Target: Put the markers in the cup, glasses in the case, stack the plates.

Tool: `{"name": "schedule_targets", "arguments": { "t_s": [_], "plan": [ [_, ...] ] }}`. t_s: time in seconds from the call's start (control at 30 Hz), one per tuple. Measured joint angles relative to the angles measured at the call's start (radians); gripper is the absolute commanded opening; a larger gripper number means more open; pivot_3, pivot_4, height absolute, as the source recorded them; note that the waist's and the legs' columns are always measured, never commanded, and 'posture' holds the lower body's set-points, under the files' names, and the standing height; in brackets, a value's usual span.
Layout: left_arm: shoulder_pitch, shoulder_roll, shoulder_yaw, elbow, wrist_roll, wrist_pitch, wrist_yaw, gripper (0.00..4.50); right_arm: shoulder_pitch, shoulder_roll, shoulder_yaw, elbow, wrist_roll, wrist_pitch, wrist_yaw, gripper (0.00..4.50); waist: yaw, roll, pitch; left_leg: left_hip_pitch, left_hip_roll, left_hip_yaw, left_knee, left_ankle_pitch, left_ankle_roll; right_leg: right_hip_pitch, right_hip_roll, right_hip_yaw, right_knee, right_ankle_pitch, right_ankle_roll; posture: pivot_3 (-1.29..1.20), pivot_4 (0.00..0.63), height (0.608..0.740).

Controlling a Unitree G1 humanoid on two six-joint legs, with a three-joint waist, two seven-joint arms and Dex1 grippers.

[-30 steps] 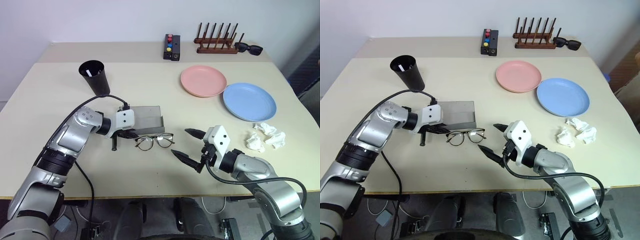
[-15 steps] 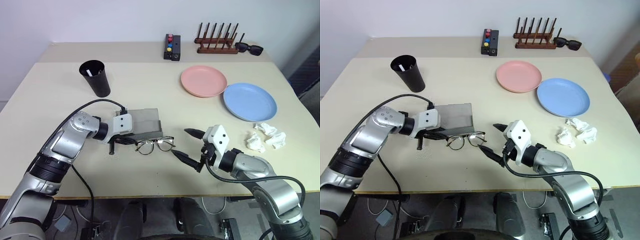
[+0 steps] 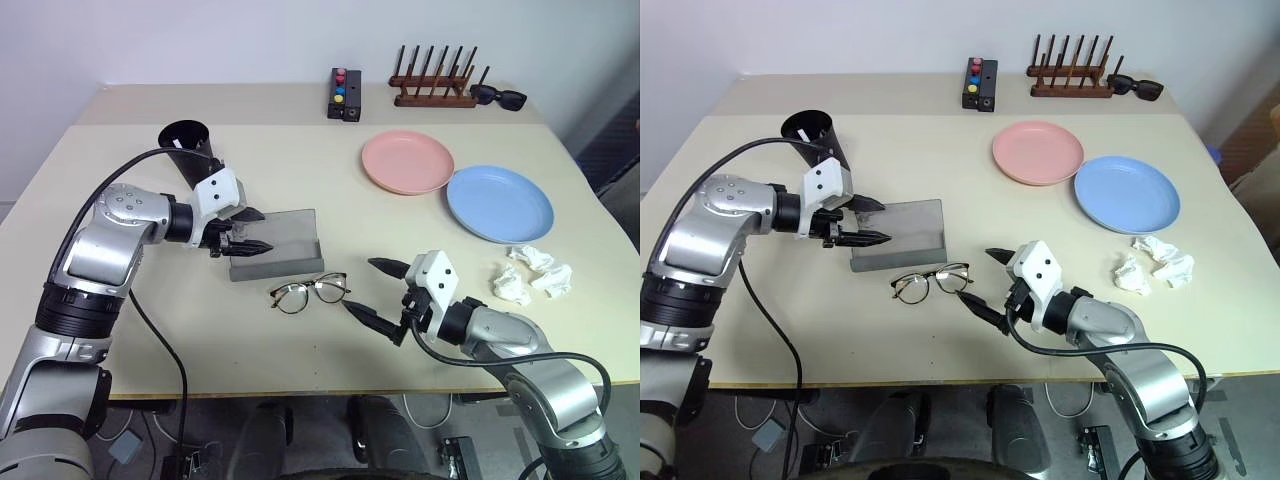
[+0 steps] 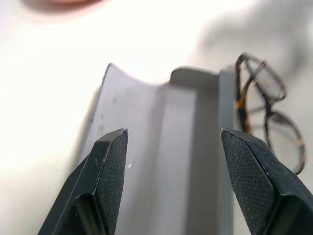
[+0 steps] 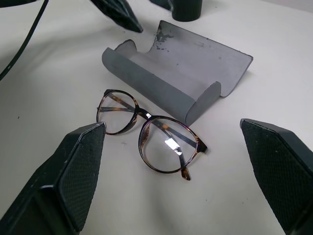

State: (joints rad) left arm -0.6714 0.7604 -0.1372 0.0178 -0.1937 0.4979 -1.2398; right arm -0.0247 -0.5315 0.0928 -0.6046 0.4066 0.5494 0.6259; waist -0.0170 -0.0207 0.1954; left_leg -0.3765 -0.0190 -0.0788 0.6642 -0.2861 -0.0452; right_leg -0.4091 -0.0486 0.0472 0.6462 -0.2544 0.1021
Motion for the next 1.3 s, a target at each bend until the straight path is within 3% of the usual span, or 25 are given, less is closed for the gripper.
{"name": "schedule_targets", "arguments": {
  "t_s": [0.07, 0.17, 0.37, 0.53, 1.1, 1.2, 1.3],
  "plan": [
    [0.001, 0.000, -0.007, -0.067, -0.024, 0.036, -0.006, 2.21, -0.001, 0.000, 0.000, 0.002, 0.000, -0.001, 0.002, 4.50, 0.000, 0.000, 0.000, 0.000, 0.000, 0.000, 0.000, 0.000, 0.000, 0.000, 0.000, 0.000, 0.000, 0.000, 0.000, 0.00, 0.150, 0.735],
    [0.022, 0.006, -0.059, -0.190, -0.030, 0.043, -0.019, 0.76, -0.003, 0.000, 0.000, 0.004, -0.001, -0.011, 0.007, 4.50, 0.000, 0.000, 0.000, 0.000, 0.000, 0.000, 0.000, 0.000, 0.000, 0.000, 0.000, 0.000, 0.000, 0.000, 0.000, 0.00, 0.150, 0.735],
    [0.069, -0.004, -0.173, -0.256, 0.023, 0.064, 0.026, 0.76, 0.003, 0.002, 0.001, 0.005, -0.008, -0.020, 0.008, 4.50, 0.000, 0.000, 0.000, 0.000, 0.000, 0.000, 0.000, 0.000, 0.000, 0.000, 0.001, 0.000, 0.000, 0.000, 0.000, 0.00, 0.150, 0.735],
    [0.070, -0.015, -0.207, -0.308, 0.024, 0.106, 0.051, 3.03, 0.012, 0.002, 0.001, 0.005, -0.010, -0.026, 0.007, 4.50, 0.000, 0.000, 0.000, 0.000, 0.000, 0.000, 0.000, 0.000, 0.000, 0.000, 0.000, 0.001, 0.000, 0.000, 0.000, 0.00, 0.150, 0.735],
    [0.072, -0.058, -0.314, -0.289, 0.095, 0.153, 0.121, 3.03, 0.017, 0.011, 0.007, 0.005, -0.012, -0.031, -0.005, 4.50, 0.001, 0.000, 0.000, 0.000, 0.000, 0.000, 0.000, 0.000, 0.000, 0.000, 0.000, 0.000, 0.000, 0.000, 0.000, 0.00, 0.150, 0.735],
    [0.072, -0.067, -0.320, -0.272, 0.097, 0.153, 0.124, 2.14, 0.016, 0.011, 0.007, 0.005, -0.012, -0.031, -0.009, 4.50, 0.001, 0.000, 0.000, 0.001, 0.000, 0.000, 0.000, 0.000, 0.000, 0.000, 0.000, 0.000, 0.000, 0.000, 0.000, 0.00, 0.150, 0.735],
    [0.072, -0.084, -0.320, -0.252, 0.098, 0.154, 0.133, 0.71, 0.017, 0.011, 0.007, 0.005, -0.012, -0.031, -0.012, 4.50, 0.001, 0.000, 0.000, 0.000, 0.000, 0.000, 0.000, 0.000, 0.000, 0.000, 0.000, 0.000, 0.000, 0.000, 0.000, 0.00, 0.150, 0.735]
  ]
}}
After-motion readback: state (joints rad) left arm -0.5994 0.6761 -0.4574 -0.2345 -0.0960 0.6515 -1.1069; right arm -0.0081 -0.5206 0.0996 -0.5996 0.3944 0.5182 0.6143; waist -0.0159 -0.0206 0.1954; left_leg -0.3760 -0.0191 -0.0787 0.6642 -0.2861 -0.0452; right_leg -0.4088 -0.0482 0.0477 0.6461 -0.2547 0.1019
